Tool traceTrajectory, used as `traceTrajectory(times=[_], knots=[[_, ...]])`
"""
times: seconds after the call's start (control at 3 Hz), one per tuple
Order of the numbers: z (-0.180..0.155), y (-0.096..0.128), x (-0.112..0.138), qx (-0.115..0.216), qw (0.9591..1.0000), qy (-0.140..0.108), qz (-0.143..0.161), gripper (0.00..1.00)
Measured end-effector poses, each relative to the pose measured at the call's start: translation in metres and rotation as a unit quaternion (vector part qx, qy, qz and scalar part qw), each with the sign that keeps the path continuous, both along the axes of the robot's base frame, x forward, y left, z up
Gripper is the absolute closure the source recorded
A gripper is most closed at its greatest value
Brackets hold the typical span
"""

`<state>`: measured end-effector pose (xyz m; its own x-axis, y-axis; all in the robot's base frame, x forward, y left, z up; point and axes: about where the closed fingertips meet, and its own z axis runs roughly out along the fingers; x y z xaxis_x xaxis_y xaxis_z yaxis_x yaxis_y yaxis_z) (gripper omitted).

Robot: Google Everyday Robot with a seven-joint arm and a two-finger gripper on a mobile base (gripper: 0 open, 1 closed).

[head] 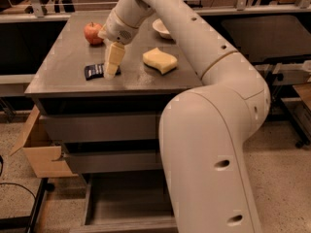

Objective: Place rxbar blueberry into bottom drawer

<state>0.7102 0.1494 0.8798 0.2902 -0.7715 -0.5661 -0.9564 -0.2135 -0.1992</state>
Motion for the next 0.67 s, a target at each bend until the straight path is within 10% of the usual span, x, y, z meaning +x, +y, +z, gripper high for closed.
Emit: traceTrajectory(times=[0.67], knots=[[-0.021, 0.005, 0.029, -0.022, 0.9993, -0.006, -0.03, 0.0]])
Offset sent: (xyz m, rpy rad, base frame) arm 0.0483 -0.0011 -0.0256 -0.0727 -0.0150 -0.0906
